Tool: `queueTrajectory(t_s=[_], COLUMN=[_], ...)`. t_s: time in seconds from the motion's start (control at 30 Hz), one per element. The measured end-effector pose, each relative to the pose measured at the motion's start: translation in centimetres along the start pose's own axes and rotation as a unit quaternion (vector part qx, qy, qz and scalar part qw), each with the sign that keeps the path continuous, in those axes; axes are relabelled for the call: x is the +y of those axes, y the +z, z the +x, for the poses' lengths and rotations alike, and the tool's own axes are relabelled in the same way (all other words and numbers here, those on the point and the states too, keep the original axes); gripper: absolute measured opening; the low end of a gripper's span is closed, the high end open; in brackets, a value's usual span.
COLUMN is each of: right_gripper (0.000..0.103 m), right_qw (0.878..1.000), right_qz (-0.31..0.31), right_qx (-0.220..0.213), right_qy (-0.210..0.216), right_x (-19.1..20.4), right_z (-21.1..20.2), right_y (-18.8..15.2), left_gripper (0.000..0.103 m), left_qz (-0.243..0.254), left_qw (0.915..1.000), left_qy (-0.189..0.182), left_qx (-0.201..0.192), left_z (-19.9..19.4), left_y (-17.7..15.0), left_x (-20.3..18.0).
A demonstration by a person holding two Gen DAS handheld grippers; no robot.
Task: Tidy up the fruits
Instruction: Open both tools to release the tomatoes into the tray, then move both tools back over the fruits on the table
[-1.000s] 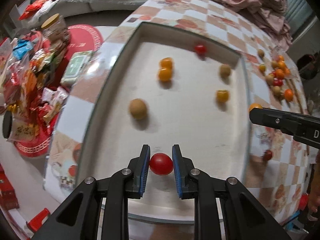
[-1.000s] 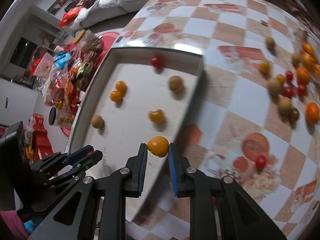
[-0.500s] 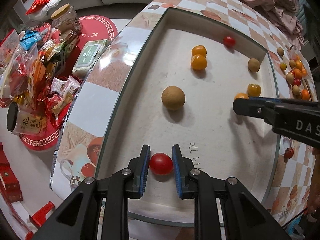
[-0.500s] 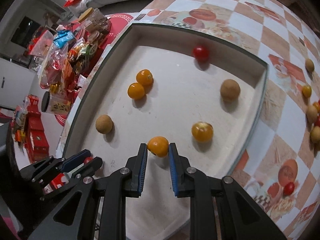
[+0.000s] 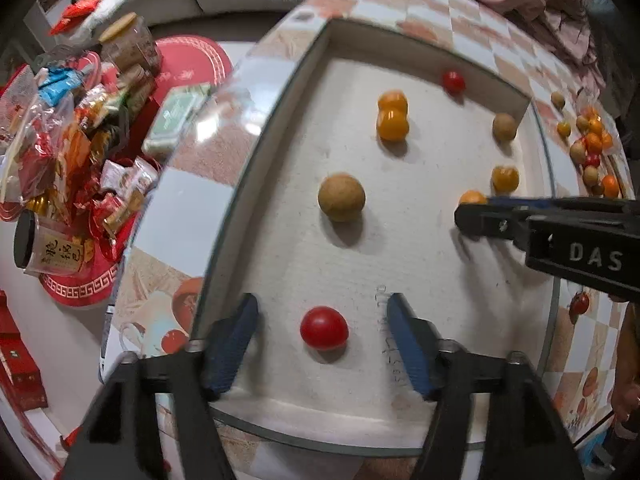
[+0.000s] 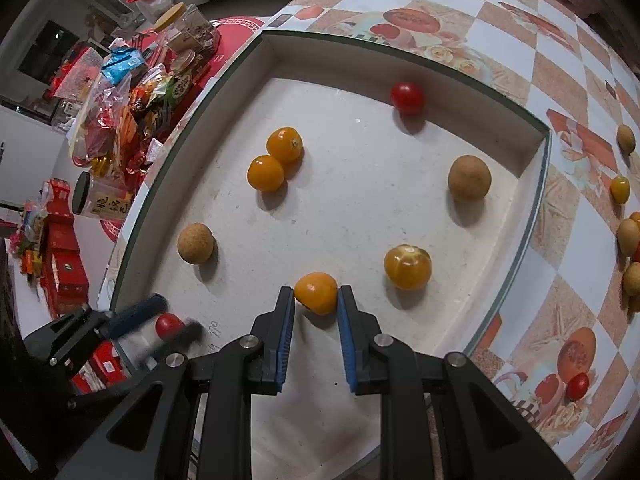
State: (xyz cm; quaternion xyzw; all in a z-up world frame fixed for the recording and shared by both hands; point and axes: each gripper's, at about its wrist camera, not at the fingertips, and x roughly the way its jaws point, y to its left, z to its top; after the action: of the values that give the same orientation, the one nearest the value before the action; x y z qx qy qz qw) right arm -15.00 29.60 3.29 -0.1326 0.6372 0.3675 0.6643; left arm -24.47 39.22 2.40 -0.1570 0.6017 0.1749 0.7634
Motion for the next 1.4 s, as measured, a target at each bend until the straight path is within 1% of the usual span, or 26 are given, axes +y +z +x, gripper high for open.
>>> queueTrajectory(t_s=[0.07,0.13,0.17,0.2,0.23,0.27,0.37,0.43,0.47,0.5,0.73,0.87,0.97,1.17,1.23,1.4], right_gripper=[0.024,0.028,0.034,0.044,0.048,0.051,0.053,0.065,0.08,0.082,0.082,0.082,0.082,0.082,0.082,0.082], right_qw=[1.0,1.0,1.0,1.0,1.0,1.0,1.0,1.0,1.0,1.0,0.997,0.995,0.994,0.989,0.986,0.979], right_qz=[0.0,-0.001,-0.001,-0.001,-0.001,-0.002,-0.001,0.001,0.004,0.008,0.043,0.059,0.075,0.127,0.149,0.189], right_qx=[0.002,0.003,0.003,0.002,0.001,-0.001,-0.005,-0.007,-0.01,-0.016,-0.058,-0.074,-0.079,-0.081,-0.077,-0.068], right_qy=[0.003,0.008,0.011,0.011,0.009,0.009,0.014,0.018,0.021,0.025,0.042,0.038,0.028,-0.008,-0.016,-0.035], right_x=[-0.1,-0.2,-0.2,-0.2,-0.2,-0.2,-0.3,-0.4,-0.4,-0.6,-1.7,-2.7,-4.0,-9.0,-11.0,-14.6], right_z=[0.0,0.0,0.0,-0.1,-0.2,-0.3,-0.6,-0.9,-1.0,-1.3,-4.4,-6.0,-6.8,-8.5,-8.7,-9.0], right_y=[0.0,0.0,0.0,-0.1,-0.1,-0.2,-0.3,-0.3,-0.3,-0.2,-0.3,-0.6,-1.6,-6.0,-7.6,-10.5], left_gripper=[0.068,0.069,0.069,0.069,0.069,0.069,0.069,0.069,0.069,0.069,0.069,0.069,0.069,0.069,0.069,0.069], left_qz=[0.009,0.014,0.015,0.014,0.013,0.011,0.008,0.008,0.008,0.008,0.021,0.036,0.055,0.09,0.102,0.127], left_qw=[1.0,0.9999,0.9998,0.9999,0.9999,0.9999,0.9999,0.9999,0.9999,0.9999,0.9997,0.9993,0.9985,0.9957,0.9943,0.9909], left_qy=[0.001,0.0,-0.002,-0.002,-0.002,-0.004,-0.007,-0.006,-0.005,-0.004,0.006,0.004,-0.001,-0.023,-0.03,-0.044], left_qx=[0.001,0.008,0.009,0.008,0.008,0.007,0.006,0.006,0.006,0.006,0.011,0.01,0.006,-0.001,0.0,0.002], left_z=[0.0,0.1,0.1,0.1,0.0,-0.1,-0.3,-0.4,-0.5,-0.6,-0.9,-1.4,-1.9,-2.5,-2.5,-2.6], left_y=[0.0,0.0,0.0,0.0,0.0,0.0,0.0,-0.1,-0.1,-0.1,0.0,0.3,0.6,1.2,1.4,1.5], left_x=[-0.2,-0.5,-0.5,-0.5,-0.5,-0.5,-0.4,-0.5,-0.5,-0.5,-0.9,-2.1,-3.7,-7.4,-8.7,-12.0])
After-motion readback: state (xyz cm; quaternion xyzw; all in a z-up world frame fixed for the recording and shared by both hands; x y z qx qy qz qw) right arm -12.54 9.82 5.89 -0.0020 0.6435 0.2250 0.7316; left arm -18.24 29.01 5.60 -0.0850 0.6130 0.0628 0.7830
